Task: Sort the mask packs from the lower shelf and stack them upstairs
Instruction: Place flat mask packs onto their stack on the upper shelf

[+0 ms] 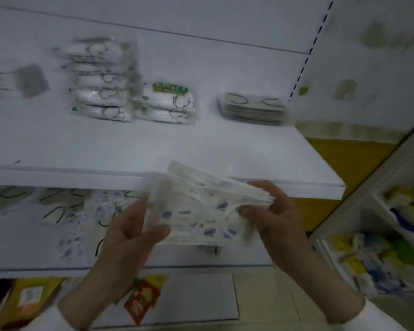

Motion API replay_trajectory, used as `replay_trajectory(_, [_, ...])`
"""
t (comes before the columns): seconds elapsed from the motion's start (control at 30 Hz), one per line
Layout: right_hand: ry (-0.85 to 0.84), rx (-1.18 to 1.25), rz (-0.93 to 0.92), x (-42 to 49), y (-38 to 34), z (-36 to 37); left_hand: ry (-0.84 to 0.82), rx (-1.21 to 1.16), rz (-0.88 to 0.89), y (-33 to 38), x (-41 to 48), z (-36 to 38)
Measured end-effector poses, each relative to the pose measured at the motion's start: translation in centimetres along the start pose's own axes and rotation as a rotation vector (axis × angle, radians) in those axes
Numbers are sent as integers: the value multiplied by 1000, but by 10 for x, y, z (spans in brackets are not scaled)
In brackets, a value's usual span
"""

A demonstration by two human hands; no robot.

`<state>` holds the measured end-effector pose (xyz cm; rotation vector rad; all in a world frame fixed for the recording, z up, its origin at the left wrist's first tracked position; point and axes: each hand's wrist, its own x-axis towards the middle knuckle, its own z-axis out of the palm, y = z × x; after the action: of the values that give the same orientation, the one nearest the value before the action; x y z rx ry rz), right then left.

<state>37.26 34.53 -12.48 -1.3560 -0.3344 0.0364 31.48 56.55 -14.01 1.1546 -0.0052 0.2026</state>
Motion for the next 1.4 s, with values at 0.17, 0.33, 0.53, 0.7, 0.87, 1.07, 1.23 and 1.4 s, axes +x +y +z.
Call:
replay_trajectory(0.17, [21, -342, -338, 61, -64, -23, -126, 244, 304, 59, 68, 35])
replay_trajectory(0.33, [26, -363, -260, 114, -48, -36, -11, 471, 261, 38, 123, 60])
replay_trajectory(0.53, [82, -259, -37, 124, -17, -51, 15, 455, 140, 11, 139, 67])
replay_trajectory(0.7, [106, -234, -123, 128, -13, -42, 103, 472, 183, 10, 143, 68])
replay_trajectory(0.87, [67, -453, -17, 124, -13, -68, 114, 716, 193, 10, 144, 51])
replay_trajectory(1.07, [57, -597, -96, 134, -25, -76, 170, 950, 259, 20, 150, 40])
replay_trajectory(1.23, [51, -423, -118, 147, -25, -33, 338, 850, 296, 43, 137, 10])
replay_trajectory(1.4, [-74, -336, -117, 159, -15, 40, 520, 800, 331, 74, 99, -45])
